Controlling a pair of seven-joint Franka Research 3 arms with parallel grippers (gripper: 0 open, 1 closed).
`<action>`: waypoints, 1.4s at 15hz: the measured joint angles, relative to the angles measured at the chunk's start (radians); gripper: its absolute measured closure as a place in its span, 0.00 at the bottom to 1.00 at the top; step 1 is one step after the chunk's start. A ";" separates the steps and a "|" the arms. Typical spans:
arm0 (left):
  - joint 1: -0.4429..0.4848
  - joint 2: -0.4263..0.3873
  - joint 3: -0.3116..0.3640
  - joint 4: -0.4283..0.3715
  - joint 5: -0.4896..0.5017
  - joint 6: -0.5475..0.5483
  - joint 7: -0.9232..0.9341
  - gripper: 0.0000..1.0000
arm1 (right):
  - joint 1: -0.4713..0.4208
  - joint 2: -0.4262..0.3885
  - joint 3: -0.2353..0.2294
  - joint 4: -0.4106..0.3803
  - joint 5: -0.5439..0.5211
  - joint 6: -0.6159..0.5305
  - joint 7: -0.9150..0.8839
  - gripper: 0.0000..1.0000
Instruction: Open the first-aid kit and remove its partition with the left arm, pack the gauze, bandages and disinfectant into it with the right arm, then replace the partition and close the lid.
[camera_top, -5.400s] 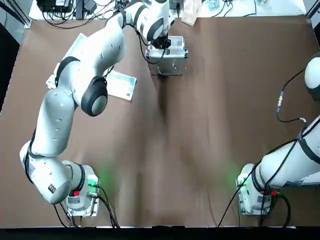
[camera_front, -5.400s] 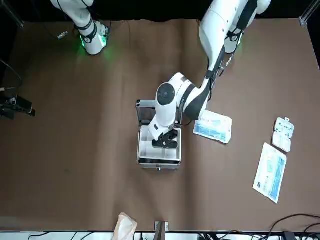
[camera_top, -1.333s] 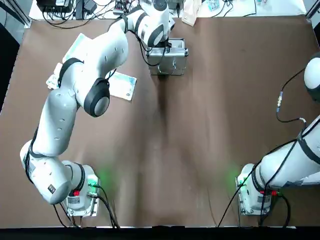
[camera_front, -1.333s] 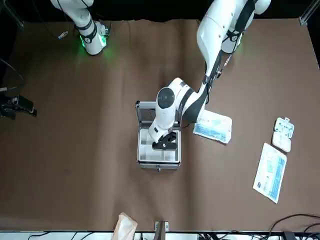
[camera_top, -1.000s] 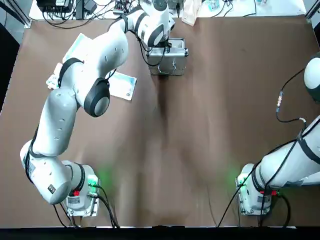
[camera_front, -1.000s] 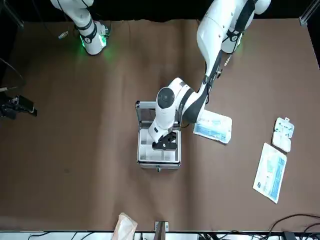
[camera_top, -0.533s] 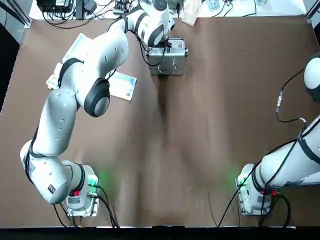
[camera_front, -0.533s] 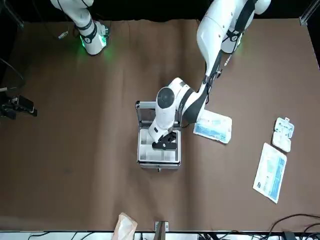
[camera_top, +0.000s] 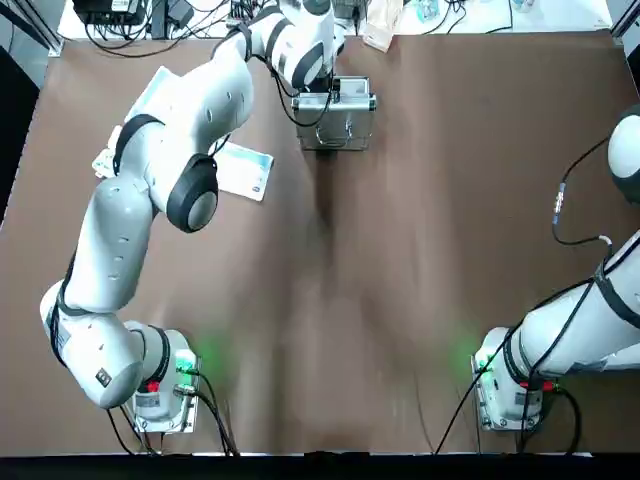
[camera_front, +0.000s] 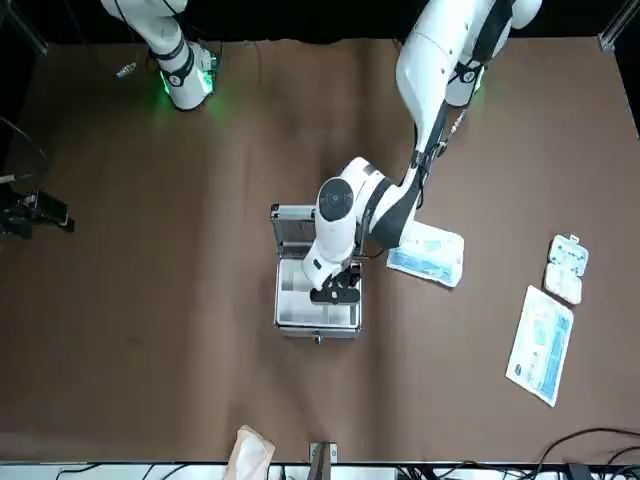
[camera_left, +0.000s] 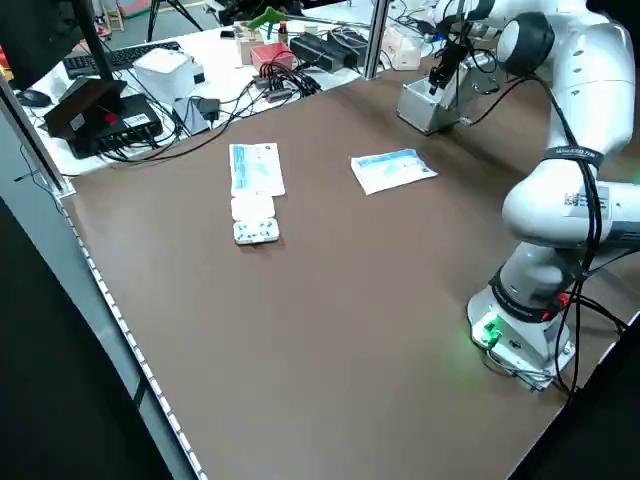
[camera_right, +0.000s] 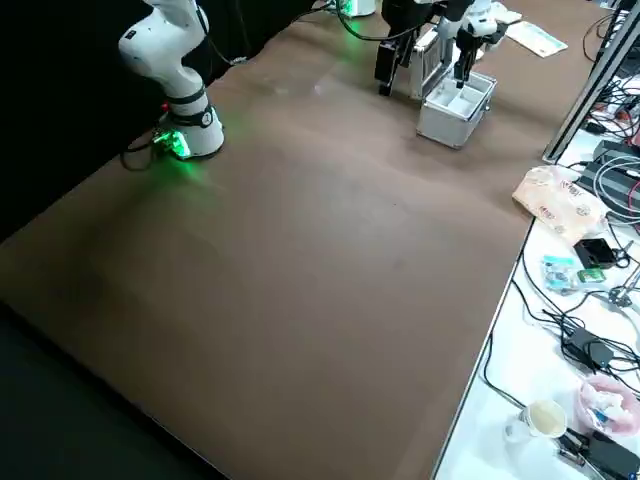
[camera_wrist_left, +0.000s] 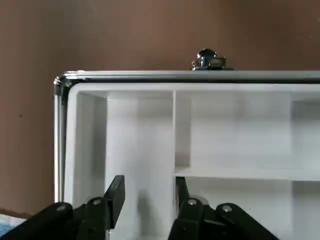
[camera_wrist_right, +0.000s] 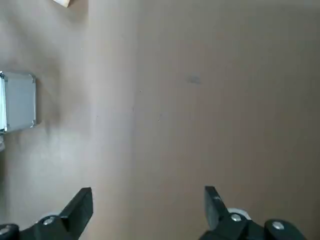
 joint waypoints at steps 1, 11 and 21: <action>0.000 -0.004 0.000 0.000 0.000 -0.002 0.000 0.50 | 0.000 0.000 0.000 0.000 0.000 0.000 0.000 0.01; 0.000 -0.100 0.000 0.005 -0.002 -0.158 0.000 0.52 | 0.000 0.000 0.000 0.000 0.000 0.000 0.000 0.01; 0.058 -0.260 -0.002 0.007 -0.132 -0.381 0.014 0.99 | 0.000 0.000 0.000 0.000 -0.001 -0.001 0.000 0.01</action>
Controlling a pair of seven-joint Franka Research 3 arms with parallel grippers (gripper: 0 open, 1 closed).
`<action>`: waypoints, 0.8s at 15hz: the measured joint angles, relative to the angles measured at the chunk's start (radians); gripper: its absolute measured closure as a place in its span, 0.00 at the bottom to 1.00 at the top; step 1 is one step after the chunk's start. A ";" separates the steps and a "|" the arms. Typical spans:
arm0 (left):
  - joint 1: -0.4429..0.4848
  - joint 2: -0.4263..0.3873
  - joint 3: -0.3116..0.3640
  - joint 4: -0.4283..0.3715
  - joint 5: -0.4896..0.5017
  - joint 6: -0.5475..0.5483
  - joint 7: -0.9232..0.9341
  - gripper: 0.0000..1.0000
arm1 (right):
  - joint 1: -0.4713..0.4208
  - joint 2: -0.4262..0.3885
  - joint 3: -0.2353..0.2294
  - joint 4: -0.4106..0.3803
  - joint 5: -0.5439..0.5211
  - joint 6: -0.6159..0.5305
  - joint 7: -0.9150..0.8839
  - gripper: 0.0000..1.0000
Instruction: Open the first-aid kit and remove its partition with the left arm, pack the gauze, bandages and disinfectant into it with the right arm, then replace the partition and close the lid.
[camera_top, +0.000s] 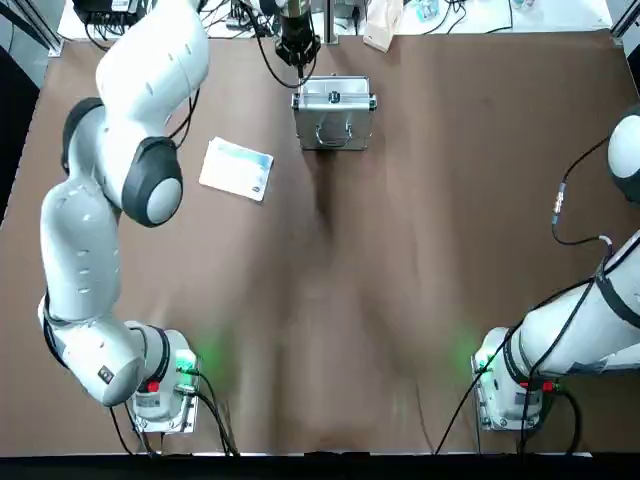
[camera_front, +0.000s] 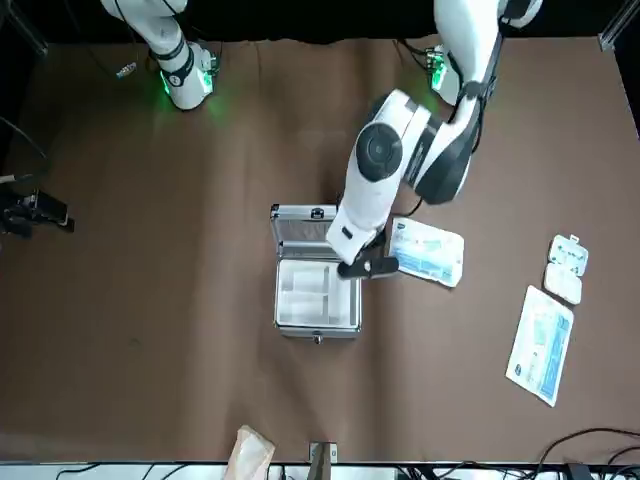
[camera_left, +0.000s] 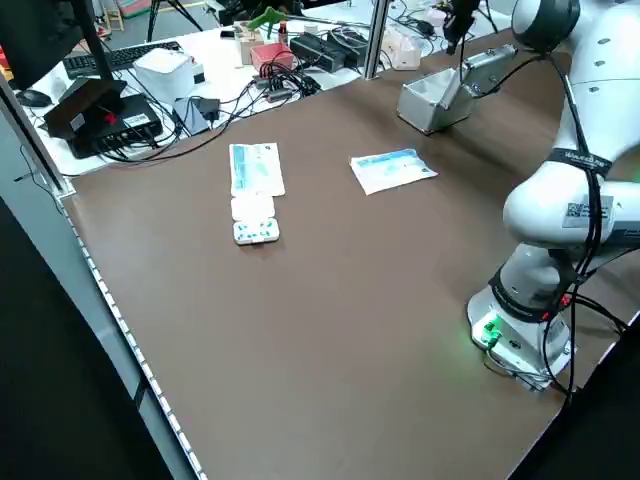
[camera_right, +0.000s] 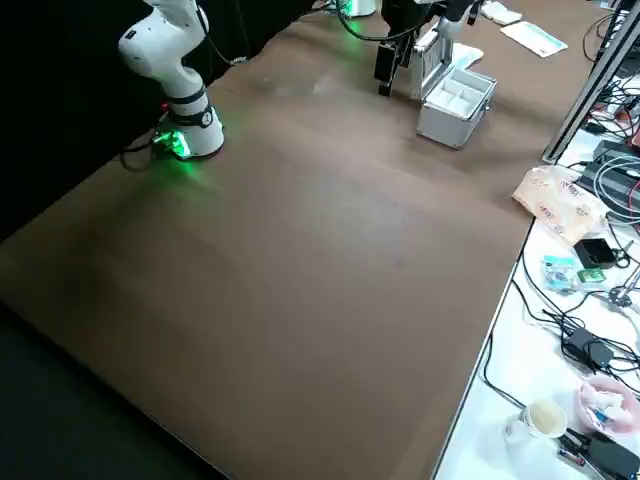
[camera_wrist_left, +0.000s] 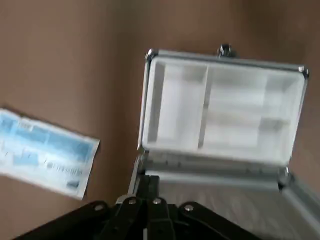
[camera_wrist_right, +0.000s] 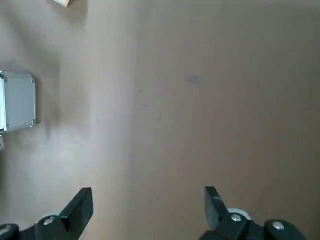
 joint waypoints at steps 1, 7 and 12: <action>-0.001 -0.023 -0.001 0.000 -0.017 -0.045 0.000 0.99 | 0.000 0.000 0.000 0.000 0.000 0.000 0.000 0.01; -0.004 -0.099 -0.021 -0.004 -0.138 -0.263 0.000 0.99 | 0.000 0.000 0.000 0.000 0.000 0.000 0.000 0.01; -0.044 -0.077 -0.075 -0.056 -0.154 -0.286 -0.062 0.99 | 0.000 0.000 0.000 0.000 0.000 0.000 0.000 0.01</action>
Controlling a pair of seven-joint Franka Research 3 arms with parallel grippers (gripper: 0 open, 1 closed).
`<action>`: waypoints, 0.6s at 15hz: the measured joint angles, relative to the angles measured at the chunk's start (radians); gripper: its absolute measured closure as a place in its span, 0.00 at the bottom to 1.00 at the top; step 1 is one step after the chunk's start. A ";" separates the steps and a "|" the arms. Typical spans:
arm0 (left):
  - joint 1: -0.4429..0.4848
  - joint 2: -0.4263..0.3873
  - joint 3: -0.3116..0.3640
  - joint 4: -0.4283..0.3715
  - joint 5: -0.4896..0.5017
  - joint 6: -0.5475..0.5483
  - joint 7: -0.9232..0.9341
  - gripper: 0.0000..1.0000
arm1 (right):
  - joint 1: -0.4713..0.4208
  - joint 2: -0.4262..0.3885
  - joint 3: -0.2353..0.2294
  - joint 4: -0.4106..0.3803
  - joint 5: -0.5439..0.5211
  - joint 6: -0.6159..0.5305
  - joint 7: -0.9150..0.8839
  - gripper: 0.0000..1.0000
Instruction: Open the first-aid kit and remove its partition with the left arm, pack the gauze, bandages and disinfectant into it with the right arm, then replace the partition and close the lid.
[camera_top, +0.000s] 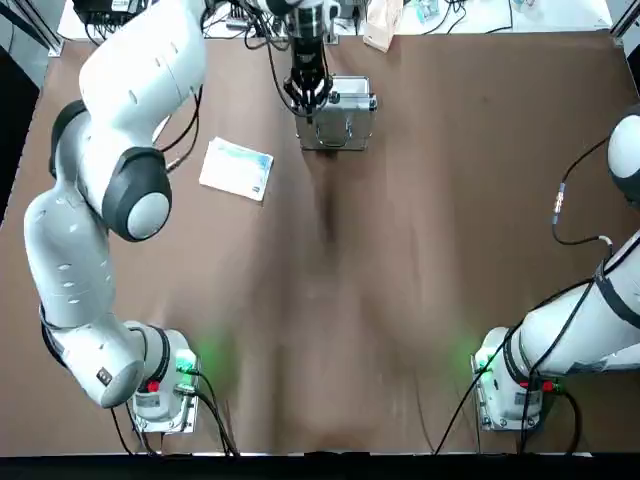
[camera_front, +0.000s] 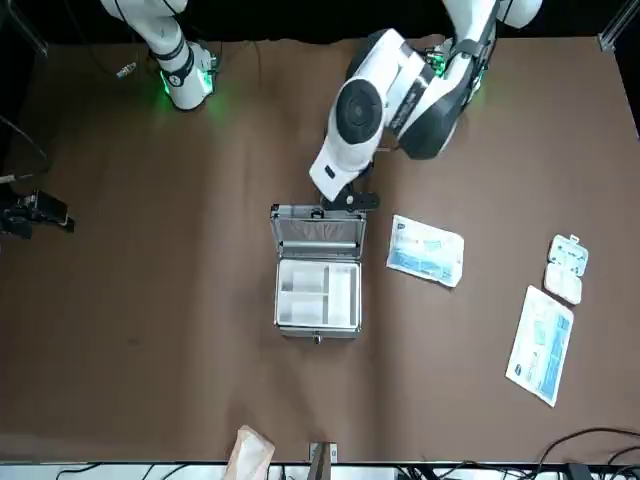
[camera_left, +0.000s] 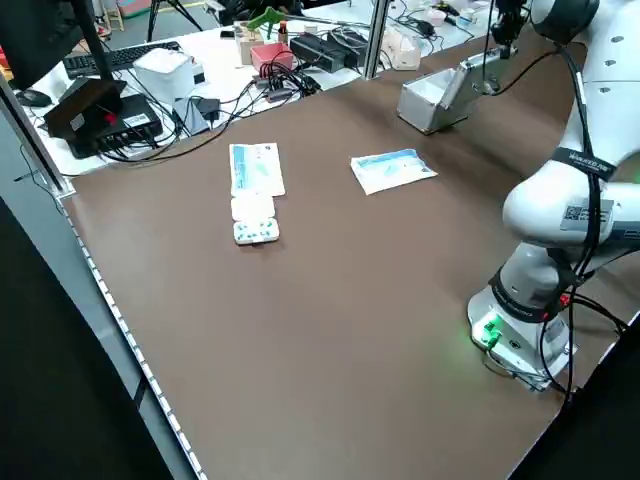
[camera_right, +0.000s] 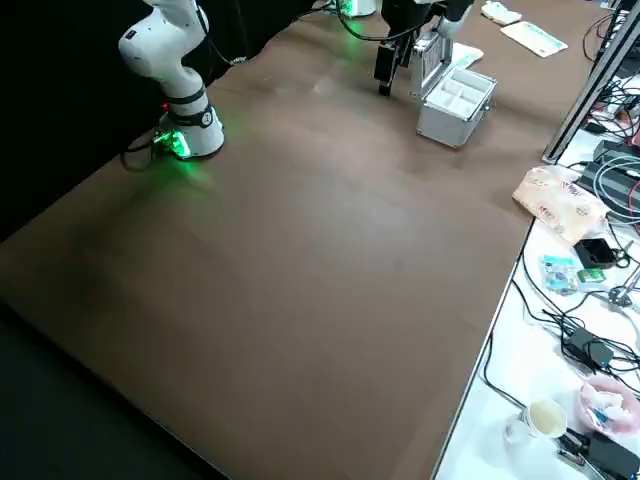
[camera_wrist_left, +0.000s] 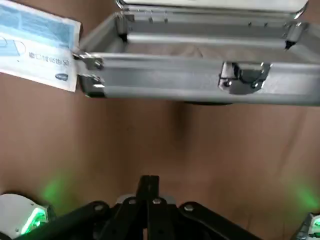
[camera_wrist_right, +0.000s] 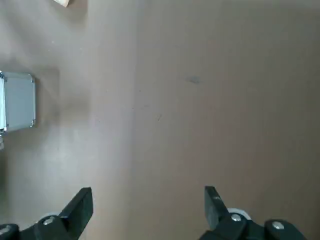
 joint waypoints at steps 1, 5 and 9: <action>-0.006 0.011 0.000 -0.001 0.000 0.002 -0.004 0.99 | 0.000 0.000 0.000 0.000 0.000 0.000 0.000 0.01; -0.003 0.051 0.002 -0.001 0.000 0.072 -0.008 0.99 | 0.001 0.000 0.000 0.000 0.000 0.000 0.000 0.01; 0.008 0.061 0.022 -0.001 0.000 0.206 -0.008 0.99 | 0.002 0.000 0.000 0.000 0.000 0.000 0.000 0.01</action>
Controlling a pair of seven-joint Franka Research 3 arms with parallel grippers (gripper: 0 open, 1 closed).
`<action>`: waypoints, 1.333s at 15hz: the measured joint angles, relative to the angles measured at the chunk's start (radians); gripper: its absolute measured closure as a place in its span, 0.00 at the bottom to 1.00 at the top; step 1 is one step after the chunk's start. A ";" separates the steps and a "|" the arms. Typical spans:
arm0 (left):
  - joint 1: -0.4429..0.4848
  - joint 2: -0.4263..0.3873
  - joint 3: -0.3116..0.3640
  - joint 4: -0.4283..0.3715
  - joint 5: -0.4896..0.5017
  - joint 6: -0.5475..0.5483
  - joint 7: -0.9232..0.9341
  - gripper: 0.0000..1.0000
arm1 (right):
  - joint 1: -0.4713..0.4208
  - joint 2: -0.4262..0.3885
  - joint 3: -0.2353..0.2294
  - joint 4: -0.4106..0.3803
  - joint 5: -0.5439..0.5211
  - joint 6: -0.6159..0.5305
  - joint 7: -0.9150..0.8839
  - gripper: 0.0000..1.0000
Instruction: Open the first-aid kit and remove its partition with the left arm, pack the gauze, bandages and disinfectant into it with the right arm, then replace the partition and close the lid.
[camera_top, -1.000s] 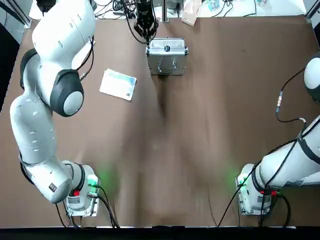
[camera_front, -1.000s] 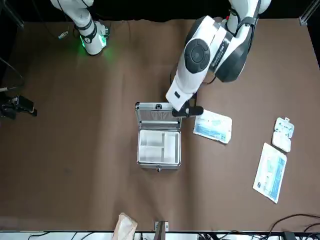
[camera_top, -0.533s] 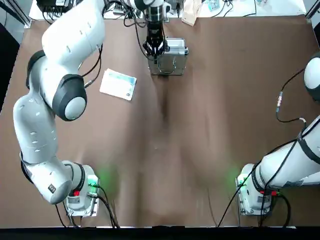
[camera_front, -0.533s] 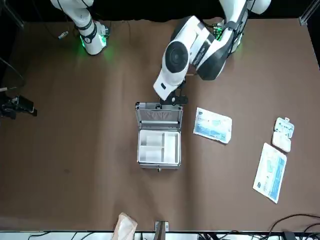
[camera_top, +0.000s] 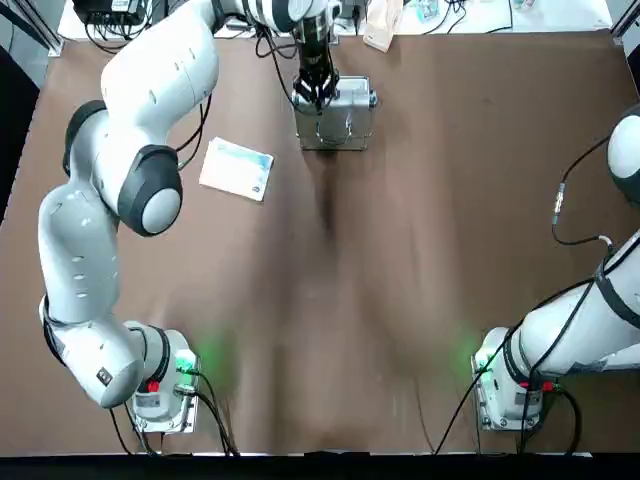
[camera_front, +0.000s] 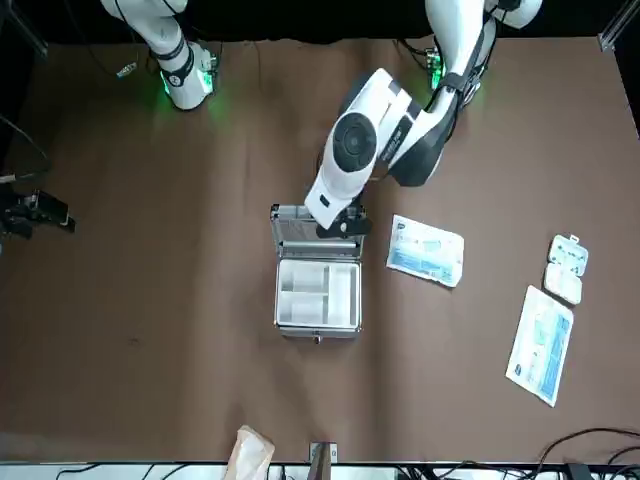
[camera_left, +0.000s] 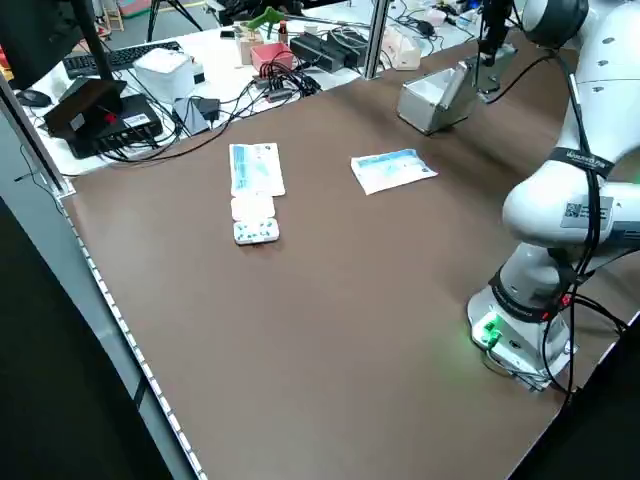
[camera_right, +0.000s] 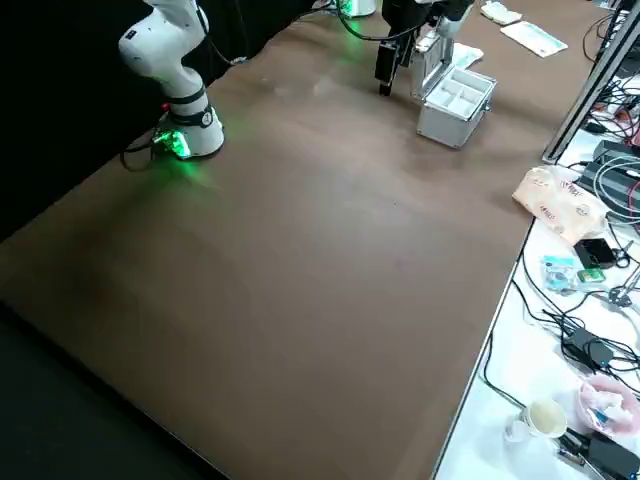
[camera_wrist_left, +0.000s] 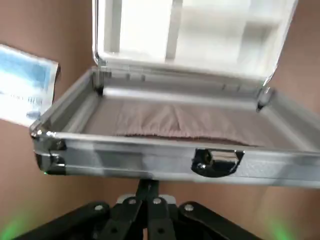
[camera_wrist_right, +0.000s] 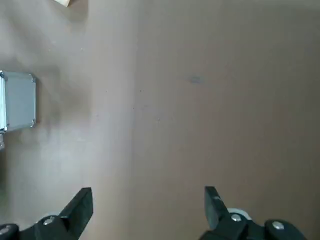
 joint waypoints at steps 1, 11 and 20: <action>0.000 0.000 0.016 0.002 0.000 0.034 0.000 0.99 | 0.000 0.000 0.000 0.000 0.000 0.000 0.000 0.01; 0.003 0.002 0.107 0.007 0.040 0.271 0.005 0.99 | 0.001 0.000 0.000 0.000 0.000 0.000 0.000 0.01; 0.033 -0.025 0.110 0.014 0.050 0.164 0.115 0.58 | 0.001 0.000 0.000 0.000 0.000 -0.001 0.000 0.01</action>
